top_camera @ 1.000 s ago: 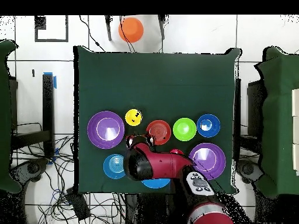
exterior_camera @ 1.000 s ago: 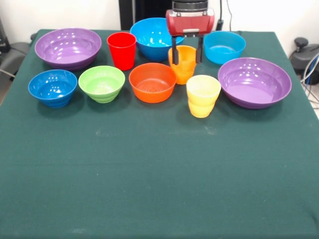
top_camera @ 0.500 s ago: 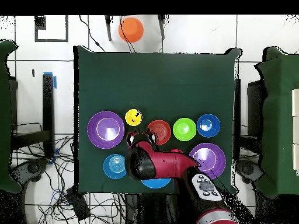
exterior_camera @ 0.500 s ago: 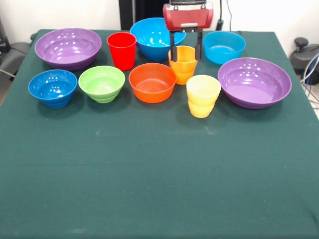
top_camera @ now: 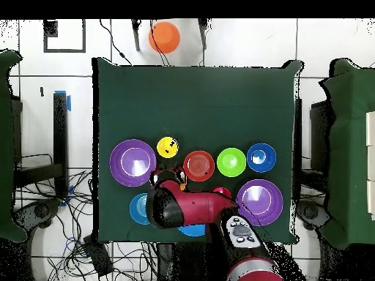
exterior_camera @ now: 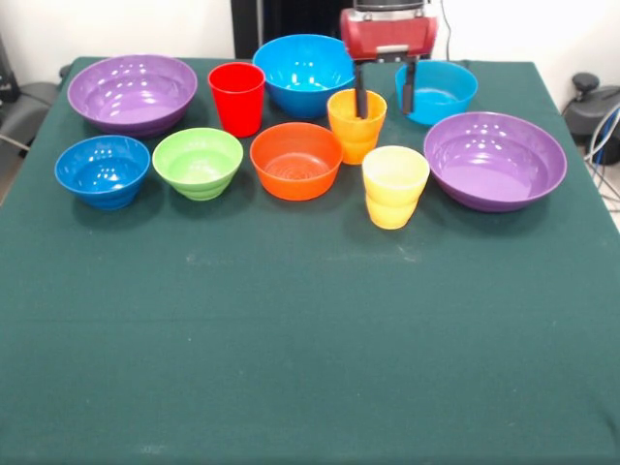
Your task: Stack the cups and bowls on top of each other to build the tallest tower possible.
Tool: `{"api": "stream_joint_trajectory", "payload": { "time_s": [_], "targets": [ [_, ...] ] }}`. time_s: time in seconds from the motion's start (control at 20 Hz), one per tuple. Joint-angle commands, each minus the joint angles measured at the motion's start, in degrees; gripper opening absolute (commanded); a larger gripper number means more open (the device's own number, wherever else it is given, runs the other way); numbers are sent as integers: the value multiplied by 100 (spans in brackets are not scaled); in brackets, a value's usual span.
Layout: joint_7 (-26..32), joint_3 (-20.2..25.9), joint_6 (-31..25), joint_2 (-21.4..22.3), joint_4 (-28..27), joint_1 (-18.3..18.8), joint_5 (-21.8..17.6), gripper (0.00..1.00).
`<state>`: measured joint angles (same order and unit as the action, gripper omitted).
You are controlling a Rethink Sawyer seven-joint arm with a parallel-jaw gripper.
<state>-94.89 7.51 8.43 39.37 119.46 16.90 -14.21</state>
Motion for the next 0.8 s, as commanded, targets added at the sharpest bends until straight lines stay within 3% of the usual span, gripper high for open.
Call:
{"api": "stream_joint_trajectory", "payload": {
  "time_s": [0.05, 0.4, 0.8],
  "targets": [
    [-1095, 57, 308, -288, 186, -392, 44, 100],
    [-1155, 36, 773, -674, 103, -408, -97, 100],
    [-1132, 378, 736, -669, 322, 42, -347, 100]
  ]
}}
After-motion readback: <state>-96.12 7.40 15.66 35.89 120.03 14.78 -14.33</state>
